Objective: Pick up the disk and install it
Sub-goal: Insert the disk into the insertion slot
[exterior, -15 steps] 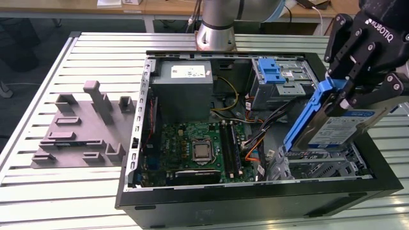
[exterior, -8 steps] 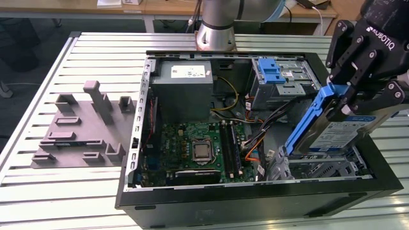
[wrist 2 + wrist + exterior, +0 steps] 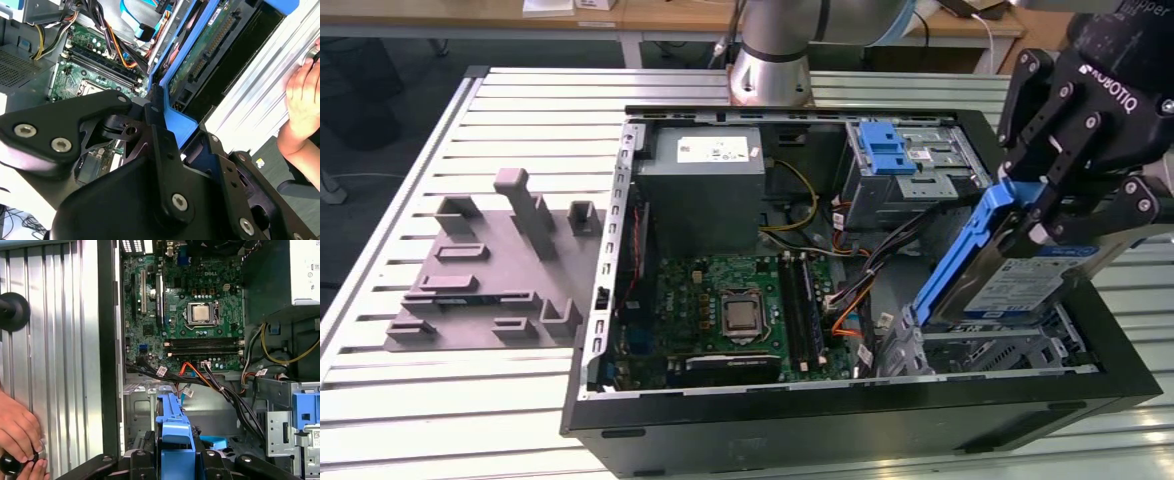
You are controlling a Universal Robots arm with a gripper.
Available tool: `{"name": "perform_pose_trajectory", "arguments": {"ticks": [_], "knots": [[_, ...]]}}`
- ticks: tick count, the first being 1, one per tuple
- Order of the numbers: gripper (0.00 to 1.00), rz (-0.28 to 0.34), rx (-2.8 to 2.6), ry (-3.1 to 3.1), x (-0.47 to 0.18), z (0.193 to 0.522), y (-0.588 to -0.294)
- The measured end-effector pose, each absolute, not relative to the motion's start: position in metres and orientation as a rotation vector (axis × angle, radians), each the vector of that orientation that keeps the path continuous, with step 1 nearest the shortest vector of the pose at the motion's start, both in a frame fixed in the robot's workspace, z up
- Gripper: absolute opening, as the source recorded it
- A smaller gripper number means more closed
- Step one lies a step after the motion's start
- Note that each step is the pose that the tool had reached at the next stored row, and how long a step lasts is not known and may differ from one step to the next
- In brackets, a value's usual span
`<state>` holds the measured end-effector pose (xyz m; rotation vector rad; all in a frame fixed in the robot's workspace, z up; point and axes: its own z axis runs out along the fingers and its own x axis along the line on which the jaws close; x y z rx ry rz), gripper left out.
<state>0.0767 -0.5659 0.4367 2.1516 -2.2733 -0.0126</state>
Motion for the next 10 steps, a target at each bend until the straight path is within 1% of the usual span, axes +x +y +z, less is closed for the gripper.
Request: {"name": "perform_pose_trajectory", "arguments": {"ticks": [10], "knots": [[0.36,-0.013,2.162,-2.264,0.077,0.426,-0.566]]}}
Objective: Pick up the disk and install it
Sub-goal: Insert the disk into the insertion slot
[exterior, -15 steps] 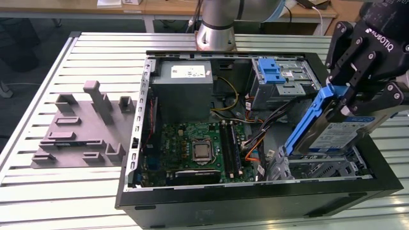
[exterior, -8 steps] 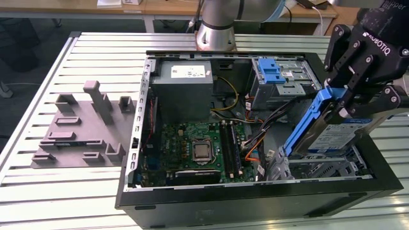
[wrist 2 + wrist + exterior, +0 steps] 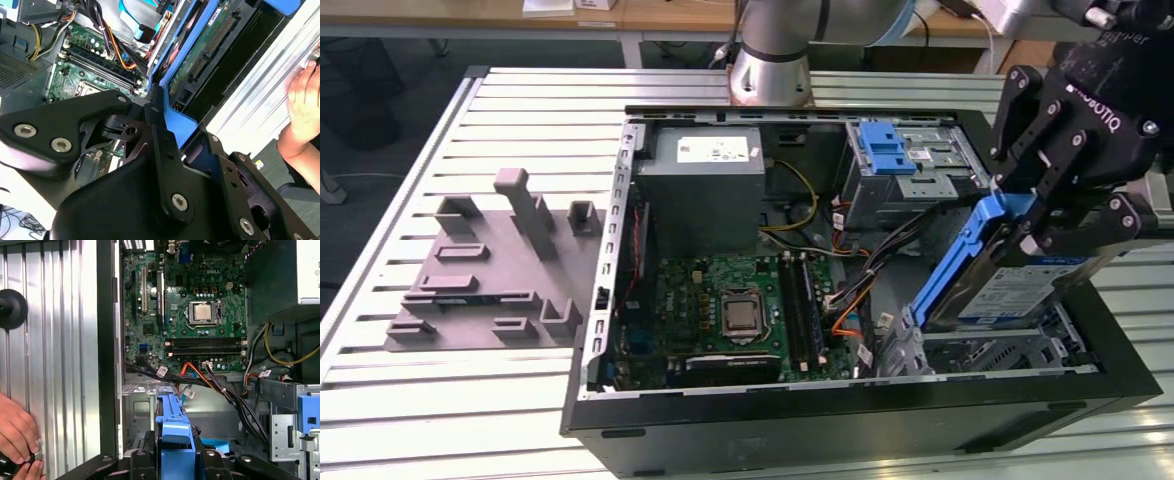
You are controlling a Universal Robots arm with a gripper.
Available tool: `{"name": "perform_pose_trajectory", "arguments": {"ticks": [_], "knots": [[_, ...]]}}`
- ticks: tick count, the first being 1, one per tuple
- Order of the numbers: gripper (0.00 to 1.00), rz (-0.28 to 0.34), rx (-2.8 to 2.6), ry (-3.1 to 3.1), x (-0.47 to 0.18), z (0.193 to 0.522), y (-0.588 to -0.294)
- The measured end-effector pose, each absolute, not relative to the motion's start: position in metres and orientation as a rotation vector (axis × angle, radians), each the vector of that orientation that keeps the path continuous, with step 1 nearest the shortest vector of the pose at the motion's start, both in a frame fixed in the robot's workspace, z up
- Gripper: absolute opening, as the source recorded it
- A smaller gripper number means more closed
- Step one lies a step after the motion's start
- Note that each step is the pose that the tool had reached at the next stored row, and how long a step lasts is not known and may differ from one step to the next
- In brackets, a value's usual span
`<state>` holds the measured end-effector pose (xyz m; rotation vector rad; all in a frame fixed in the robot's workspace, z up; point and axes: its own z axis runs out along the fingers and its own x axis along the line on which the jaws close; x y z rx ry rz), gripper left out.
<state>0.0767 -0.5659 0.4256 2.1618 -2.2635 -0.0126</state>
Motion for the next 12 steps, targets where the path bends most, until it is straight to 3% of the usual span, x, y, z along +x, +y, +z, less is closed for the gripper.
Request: {"name": "perform_pose_trajectory", "arguments": {"ticks": [10,11,12], "knots": [[0.37,-0.013,2.162,-2.264,0.0767,0.4218,-0.5659],[0.44,-0.013,2.162,-2.264,0.0767,0.42,-0.5659],[0.44,-0.013,2.162,-2.263,0.0767,0.4183,-0.5659]]}}
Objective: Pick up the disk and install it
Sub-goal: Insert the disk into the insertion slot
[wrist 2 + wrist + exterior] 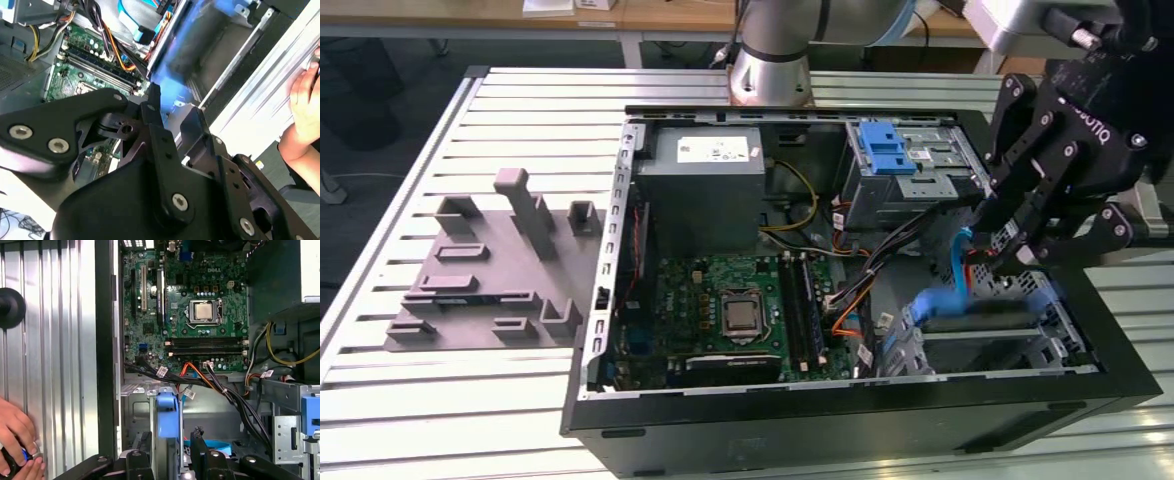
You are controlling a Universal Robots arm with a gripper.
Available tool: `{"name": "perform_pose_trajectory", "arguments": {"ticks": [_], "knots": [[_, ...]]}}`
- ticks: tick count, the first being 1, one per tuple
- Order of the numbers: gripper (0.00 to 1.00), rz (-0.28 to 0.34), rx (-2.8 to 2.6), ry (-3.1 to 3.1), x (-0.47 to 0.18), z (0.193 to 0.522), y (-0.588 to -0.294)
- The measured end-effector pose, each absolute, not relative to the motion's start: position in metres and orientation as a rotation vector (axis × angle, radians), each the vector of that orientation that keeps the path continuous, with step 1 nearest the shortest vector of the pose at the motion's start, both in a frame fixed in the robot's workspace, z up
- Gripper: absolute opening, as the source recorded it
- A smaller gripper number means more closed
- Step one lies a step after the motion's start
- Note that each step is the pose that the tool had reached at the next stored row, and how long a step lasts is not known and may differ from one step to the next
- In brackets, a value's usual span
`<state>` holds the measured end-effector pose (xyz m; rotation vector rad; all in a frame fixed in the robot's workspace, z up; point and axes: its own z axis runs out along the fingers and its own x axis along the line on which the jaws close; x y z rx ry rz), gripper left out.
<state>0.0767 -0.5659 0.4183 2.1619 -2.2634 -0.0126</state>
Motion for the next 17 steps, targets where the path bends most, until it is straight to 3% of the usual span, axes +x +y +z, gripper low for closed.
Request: {"name": "perform_pose_trajectory", "arguments": {"ticks": [7,8,9,11,14,17], "knots": [[0.42,-0.013,2.162,-2.263,0.077,0.406,-0.566],[0.3,-0.013,2.162,-2.263,0.077,0.404,-0.566],[0.3,-0.013,2.162,-2.263,0.077,0.402,-0.566],[0.18,-0.013,2.162,-2.263,0.077,0.398,-0.567],[0.11,-0.013,2.162,-2.263,0.077,0.393,-0.567],[0.11,-0.013,2.162,-2.264,0.077,0.387,-0.567]]}}
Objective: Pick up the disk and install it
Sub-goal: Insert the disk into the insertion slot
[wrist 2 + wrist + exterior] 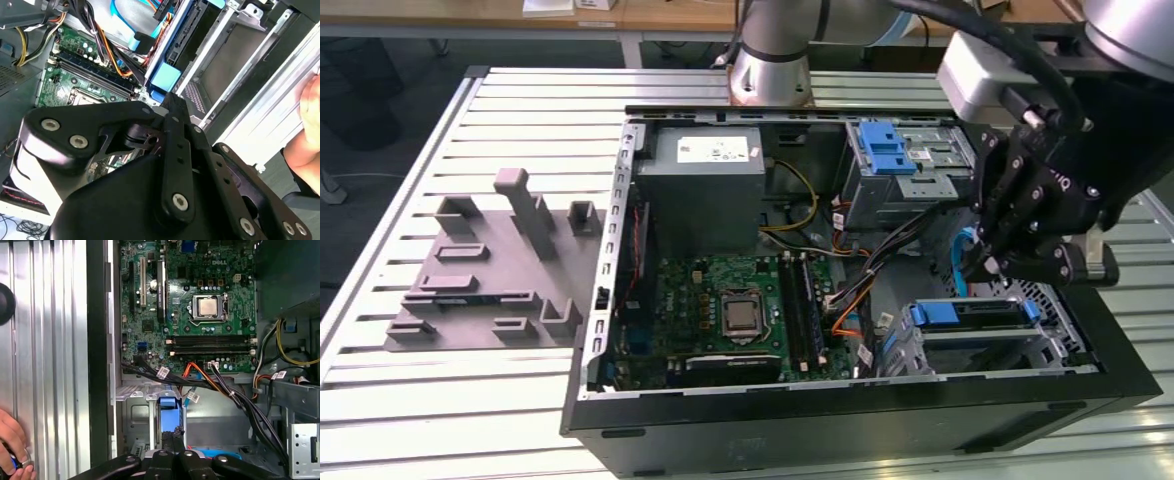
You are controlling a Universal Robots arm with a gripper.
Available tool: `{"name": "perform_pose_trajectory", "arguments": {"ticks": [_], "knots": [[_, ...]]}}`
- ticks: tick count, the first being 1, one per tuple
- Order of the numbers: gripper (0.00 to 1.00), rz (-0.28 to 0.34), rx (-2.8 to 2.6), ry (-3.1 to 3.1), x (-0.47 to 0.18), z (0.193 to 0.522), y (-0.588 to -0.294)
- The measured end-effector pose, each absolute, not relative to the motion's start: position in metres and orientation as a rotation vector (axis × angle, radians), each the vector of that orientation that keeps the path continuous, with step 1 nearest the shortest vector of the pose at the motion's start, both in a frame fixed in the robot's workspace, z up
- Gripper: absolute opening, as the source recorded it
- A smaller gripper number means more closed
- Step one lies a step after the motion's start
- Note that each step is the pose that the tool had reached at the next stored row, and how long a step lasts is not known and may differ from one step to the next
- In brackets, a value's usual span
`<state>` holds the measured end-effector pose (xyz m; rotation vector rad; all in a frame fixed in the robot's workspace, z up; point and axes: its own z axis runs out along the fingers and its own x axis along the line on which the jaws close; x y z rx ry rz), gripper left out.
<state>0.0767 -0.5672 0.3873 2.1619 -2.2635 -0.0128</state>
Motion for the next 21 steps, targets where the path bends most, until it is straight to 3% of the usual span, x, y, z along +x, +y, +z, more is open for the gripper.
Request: {"name": "perform_pose_trajectory", "arguments": {"ticks": [21], "knots": [[0.11,-0.013,2.162,-2.263,0.077,0.357,-0.568]]}}
